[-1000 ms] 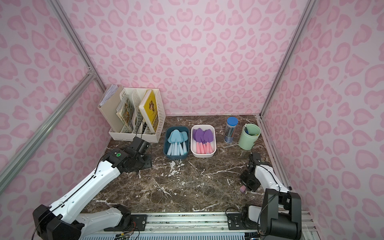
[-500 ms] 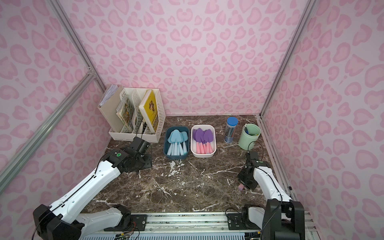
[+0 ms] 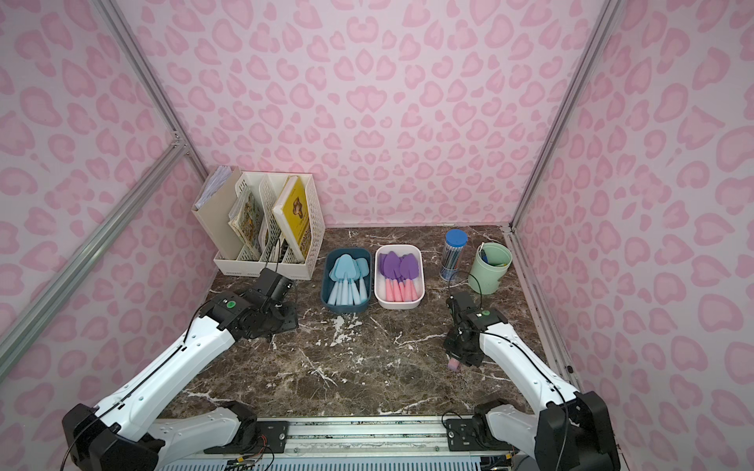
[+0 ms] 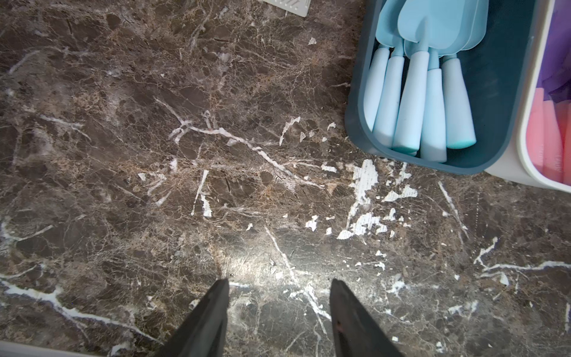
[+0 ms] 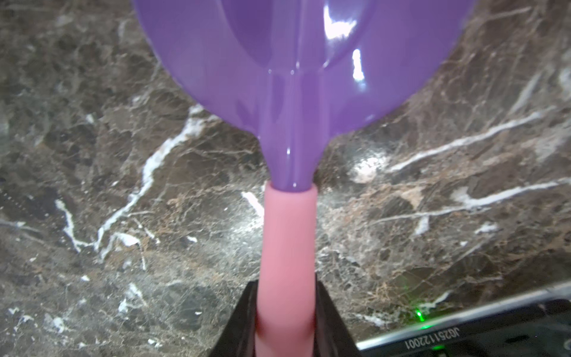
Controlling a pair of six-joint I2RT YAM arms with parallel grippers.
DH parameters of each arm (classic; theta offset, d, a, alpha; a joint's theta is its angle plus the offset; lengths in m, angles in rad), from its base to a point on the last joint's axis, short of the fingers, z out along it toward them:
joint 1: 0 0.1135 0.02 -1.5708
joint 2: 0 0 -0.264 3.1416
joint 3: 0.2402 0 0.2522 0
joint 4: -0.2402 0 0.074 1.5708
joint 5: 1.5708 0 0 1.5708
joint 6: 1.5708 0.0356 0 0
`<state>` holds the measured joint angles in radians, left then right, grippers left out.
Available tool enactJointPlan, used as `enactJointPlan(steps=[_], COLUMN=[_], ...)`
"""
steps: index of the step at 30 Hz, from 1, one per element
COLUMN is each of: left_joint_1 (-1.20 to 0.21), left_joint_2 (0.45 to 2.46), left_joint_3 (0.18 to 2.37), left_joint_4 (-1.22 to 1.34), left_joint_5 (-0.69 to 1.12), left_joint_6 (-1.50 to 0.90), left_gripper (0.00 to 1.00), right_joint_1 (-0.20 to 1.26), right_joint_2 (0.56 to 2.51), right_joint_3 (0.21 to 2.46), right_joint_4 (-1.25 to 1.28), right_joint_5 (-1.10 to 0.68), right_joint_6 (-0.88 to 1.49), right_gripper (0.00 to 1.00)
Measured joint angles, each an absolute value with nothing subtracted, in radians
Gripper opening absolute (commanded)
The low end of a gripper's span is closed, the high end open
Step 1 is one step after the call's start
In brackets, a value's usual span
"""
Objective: Sort the small shovels by color and place them into the storage box
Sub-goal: Place the shovel in the storage box.
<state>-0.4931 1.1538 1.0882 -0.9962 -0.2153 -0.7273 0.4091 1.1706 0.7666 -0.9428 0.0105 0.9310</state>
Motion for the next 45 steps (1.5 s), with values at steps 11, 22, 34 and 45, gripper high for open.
enactJointPlan(steps=[11, 22, 34, 45], left_joint_1=[-0.493, -0.493, -0.493, -0.493], left_joint_2=[1.143, 1.121, 1.134, 1.143], left_joint_3=[1.119, 1.167, 1.159, 1.157], left_joint_4=[-1.05, -1.12, -1.119, -1.119], left_joint_5=[-0.202, -0.227, -0.226, -0.227], left_joint_6=[-0.734, -0.73, -0.73, -0.73], left_gripper=[0.57, 0.57, 0.57, 0.57], right_joint_1=[0.678, 0.65, 0.611, 0.601], right_joint_2=[1.482, 1.836, 2.215, 2.334], right_joint_3=[1.139, 1.618, 2.053, 2.109], right_joint_4=[-0.967, -1.02, -1.074, -1.113], right_joint_5=[0.047, 0.129, 0.12, 0.088], right_joint_6=[0.889, 0.702, 0.577, 0.572], right_gripper=[0.2, 0.2, 0.21, 0.23])
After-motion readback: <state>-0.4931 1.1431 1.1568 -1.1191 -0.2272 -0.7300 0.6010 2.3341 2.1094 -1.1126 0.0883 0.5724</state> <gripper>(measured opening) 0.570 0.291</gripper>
